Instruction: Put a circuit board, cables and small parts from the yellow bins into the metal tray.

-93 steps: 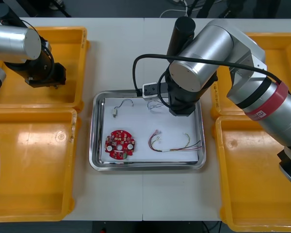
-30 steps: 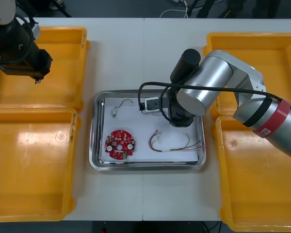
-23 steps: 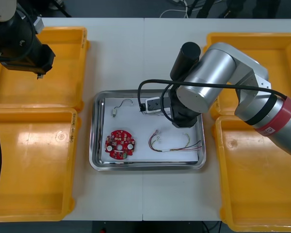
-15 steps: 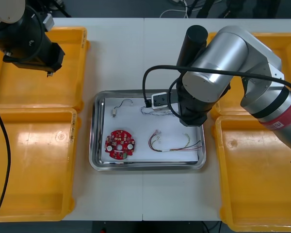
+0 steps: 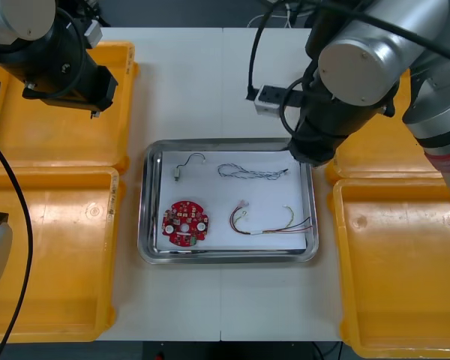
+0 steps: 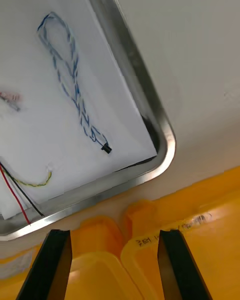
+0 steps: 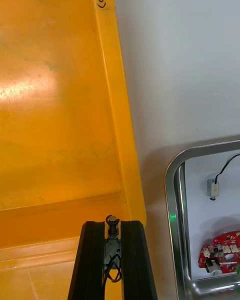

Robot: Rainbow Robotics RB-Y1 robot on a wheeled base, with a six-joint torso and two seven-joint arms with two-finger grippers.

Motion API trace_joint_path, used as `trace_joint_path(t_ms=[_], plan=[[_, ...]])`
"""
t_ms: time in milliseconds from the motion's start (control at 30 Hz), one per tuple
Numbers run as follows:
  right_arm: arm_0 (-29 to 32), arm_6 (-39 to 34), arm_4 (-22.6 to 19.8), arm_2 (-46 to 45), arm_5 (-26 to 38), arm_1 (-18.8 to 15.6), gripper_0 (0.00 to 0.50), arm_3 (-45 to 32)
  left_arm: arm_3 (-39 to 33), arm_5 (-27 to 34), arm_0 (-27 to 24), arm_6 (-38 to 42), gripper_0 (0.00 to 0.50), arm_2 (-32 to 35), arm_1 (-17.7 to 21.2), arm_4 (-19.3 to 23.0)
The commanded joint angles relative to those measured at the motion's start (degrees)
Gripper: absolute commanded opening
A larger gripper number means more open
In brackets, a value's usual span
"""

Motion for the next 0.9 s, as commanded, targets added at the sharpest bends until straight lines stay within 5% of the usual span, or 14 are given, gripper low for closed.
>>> trace_joint_path(t_ms=[33,300,900], plan=[[-2.6,-5.0,-2.2,-3.7,0.3,-3.9,0.5,-2.8,-2.2,0.5,0.4,5.7,0.0,-0.7,-0.7,0.4],[-0.9,-18.1,-7.1,-7.2,0.3,-8.2,0.5,-2.9,-2.7,0.5,0.4,6.9,0.0,-2.6,-1.9,0.4],[13.3,-36.2,-7.8,-16.6,0.3,-15.5,0.5,-14.5,-6.3,0.5,-0.1,16.9,0.0,-12.6,-6.4,0.6]])
